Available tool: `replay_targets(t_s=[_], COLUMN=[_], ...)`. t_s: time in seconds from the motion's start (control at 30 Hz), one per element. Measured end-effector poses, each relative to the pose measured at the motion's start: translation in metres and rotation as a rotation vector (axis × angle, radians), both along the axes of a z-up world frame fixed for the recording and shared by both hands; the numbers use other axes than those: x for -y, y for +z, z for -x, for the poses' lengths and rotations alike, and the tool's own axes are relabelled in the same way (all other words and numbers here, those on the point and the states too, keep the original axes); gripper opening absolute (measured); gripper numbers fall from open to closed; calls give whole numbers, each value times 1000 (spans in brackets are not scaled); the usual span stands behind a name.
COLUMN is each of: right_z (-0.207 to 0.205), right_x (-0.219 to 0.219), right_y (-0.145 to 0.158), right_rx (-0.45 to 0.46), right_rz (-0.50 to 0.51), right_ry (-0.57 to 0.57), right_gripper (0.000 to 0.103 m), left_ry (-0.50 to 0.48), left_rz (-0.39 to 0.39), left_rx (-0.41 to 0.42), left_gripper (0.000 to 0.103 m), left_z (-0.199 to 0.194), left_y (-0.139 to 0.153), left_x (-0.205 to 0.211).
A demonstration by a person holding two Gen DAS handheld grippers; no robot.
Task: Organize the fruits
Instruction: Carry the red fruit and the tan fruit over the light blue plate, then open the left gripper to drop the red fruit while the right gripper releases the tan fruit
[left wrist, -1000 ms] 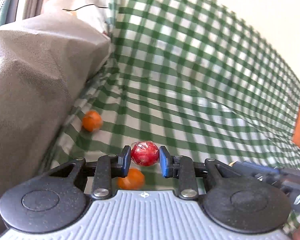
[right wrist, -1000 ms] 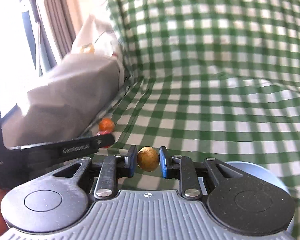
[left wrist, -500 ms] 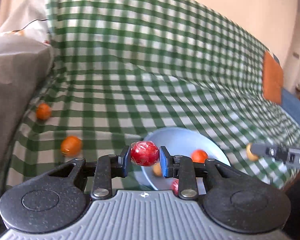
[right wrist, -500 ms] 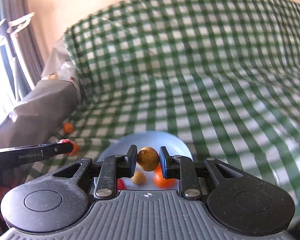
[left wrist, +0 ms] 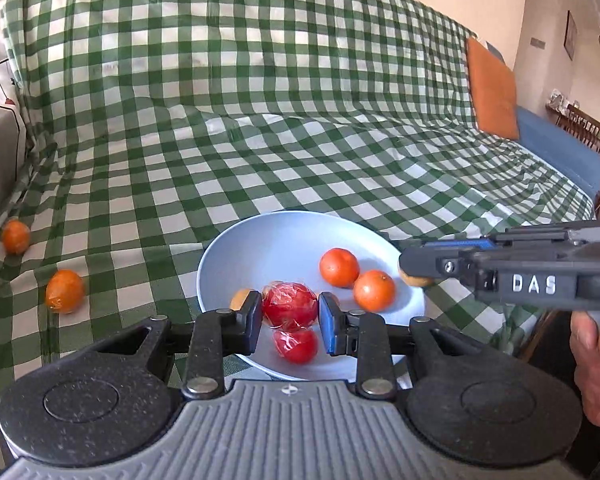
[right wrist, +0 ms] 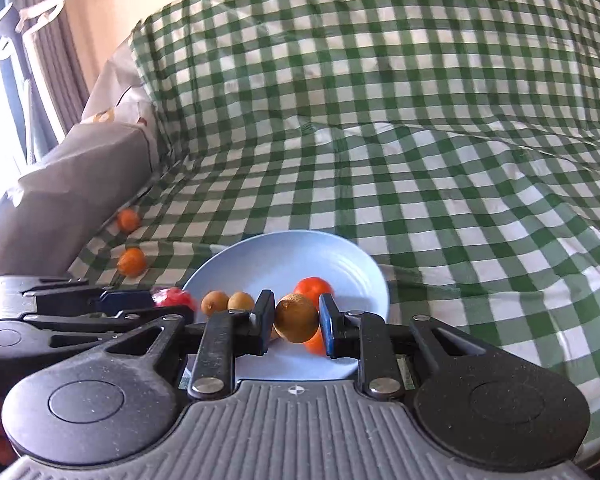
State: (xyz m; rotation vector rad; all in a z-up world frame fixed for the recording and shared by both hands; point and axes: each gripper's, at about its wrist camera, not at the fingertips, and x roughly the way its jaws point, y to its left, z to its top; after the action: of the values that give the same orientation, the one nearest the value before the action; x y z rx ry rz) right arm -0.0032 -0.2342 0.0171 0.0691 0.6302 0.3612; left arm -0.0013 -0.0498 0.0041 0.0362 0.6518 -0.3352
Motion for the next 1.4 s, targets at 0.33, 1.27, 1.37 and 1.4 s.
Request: replay_targets(t_s=[0.33, 1.27, 1.37, 1.4], right_z=[-6, -7, -7, -7], right_x=[-9, -17, -17, -17], right_y=[-6, -11, -11, -12], right_rx=[-18, -26, -29, -32], right_rz=[51, 99, 99, 101], right_ry=[37, 74, 74, 74], right_gripper=[25, 25, 26, 26], left_ry=[23, -1, -3, -2], left_rz=[-5, -16, 6, 11], left_rx=[-5, 6, 9, 11], left_gripper=[33, 34, 36, 36], left_z=[-11, -8, -8, -8], left_y=[-5, -6, -5, -4], left_x=[-4, -2, -4, -5])
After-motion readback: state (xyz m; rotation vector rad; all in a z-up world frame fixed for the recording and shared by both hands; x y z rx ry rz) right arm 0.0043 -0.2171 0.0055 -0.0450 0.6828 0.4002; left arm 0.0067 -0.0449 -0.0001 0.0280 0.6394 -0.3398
